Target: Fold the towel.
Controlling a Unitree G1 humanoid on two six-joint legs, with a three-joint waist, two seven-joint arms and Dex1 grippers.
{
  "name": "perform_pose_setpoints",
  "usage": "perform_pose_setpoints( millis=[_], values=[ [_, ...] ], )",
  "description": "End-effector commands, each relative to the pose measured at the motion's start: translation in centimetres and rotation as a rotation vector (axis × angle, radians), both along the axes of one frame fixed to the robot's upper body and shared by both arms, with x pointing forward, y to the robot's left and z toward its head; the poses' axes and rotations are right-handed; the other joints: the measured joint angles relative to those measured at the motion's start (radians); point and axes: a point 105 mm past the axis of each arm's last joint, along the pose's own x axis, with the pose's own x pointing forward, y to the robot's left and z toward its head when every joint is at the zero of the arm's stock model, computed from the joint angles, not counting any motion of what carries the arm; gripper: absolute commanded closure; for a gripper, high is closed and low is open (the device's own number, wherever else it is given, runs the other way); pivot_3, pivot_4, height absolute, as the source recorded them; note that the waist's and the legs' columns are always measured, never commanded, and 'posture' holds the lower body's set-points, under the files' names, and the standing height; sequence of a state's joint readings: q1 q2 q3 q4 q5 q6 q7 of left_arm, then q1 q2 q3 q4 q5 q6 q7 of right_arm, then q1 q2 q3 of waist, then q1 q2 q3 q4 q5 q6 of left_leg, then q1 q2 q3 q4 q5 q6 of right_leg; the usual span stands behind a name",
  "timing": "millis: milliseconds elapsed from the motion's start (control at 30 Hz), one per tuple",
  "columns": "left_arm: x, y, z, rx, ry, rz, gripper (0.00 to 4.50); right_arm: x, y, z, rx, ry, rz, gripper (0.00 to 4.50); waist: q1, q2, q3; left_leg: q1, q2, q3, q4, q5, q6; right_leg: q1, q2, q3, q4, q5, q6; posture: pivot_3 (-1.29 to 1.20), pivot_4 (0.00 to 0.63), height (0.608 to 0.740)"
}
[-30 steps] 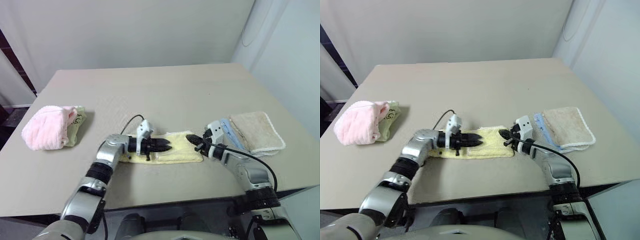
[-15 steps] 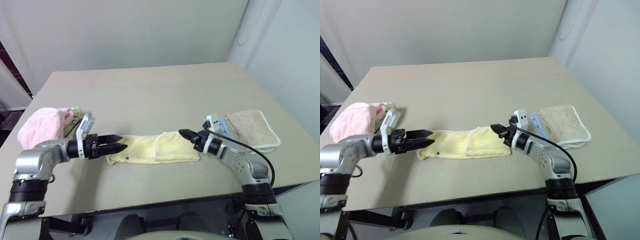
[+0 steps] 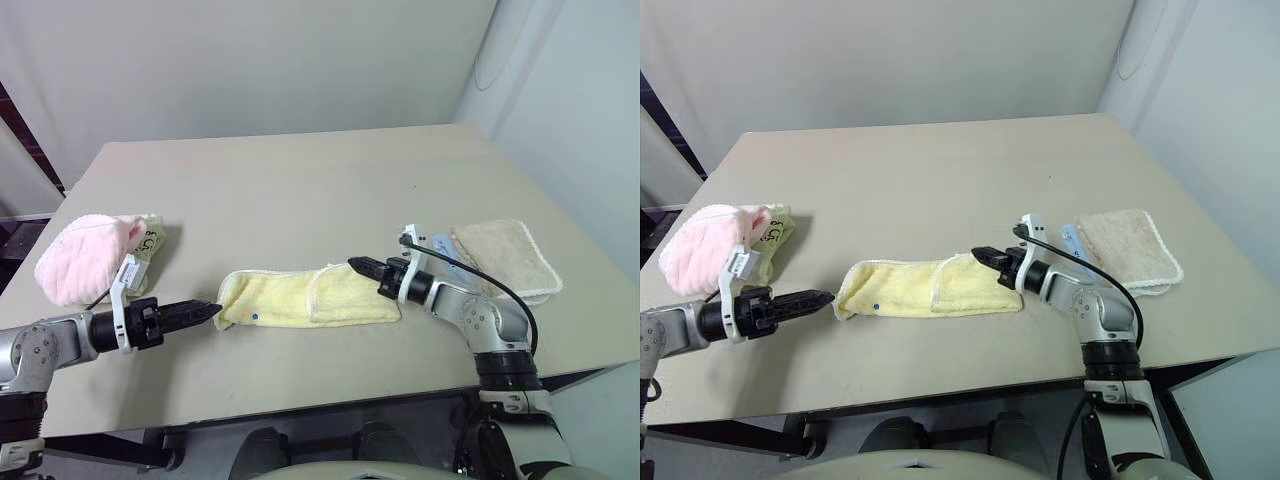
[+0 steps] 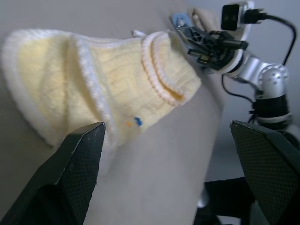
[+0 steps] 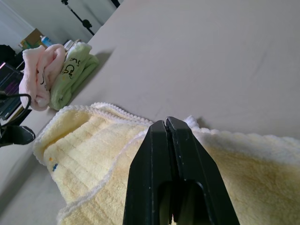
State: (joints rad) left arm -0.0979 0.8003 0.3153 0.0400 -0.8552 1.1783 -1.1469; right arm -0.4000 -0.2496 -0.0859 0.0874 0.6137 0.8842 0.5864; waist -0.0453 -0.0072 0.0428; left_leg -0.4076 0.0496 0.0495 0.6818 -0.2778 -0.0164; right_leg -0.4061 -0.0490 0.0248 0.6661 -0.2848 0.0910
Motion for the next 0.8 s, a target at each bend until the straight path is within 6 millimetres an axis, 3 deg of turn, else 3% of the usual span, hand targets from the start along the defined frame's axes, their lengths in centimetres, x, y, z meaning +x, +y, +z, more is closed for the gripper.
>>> perform_pose_setpoints(
  millis=[33,167,467,800],
  values=[
    [-0.4,-0.7,1.0,-0.082,0.003,-0.015,0.02,0.4,0.2,1.4,0.039,-0.026,-0.002,4.50,0.000,0.000,0.000,0.000,0.000,0.000,0.000,0.000,0.000,0.000,0.000,0.000,0.000,0.000,0.000,0.00,0.000,0.701],
    [-1.1,-1.2,1.5,-0.141,0.034,-0.035,0.02,0.3,0.1,1.3,0.042,-0.014,-0.007,4.50,0.000,0.000,0.000,0.000,0.000,0.000,0.000,0.000,0.000,0.000,0.000,0.000,0.000,0.000,0.000,0.00,0.000,0.701],
    [-1.5,-1.0,-2.1,-0.063,0.198,0.028,0.02,0.5,-0.4,0.2,-0.004,0.019,-0.047,4.50,0.000,0.000,0.000,0.000,0.000,0.000,0.000,0.000,0.000,-0.001,0.000,0.000,0.000,0.000,0.000,0.00,0.000,0.701],
    [1.7,0.0,-3.6,-0.044,0.239,0.196,0.02,1.1,-1.2,-0.1,-0.025,0.024,-0.094,4.50,0.000,0.000,0.000,0.000,-0.001,0.000,0.000,0.001,-0.001,-0.001,0.000,0.000,0.000,0.001,-0.001,0.00,0.000,0.701]
  ],
)
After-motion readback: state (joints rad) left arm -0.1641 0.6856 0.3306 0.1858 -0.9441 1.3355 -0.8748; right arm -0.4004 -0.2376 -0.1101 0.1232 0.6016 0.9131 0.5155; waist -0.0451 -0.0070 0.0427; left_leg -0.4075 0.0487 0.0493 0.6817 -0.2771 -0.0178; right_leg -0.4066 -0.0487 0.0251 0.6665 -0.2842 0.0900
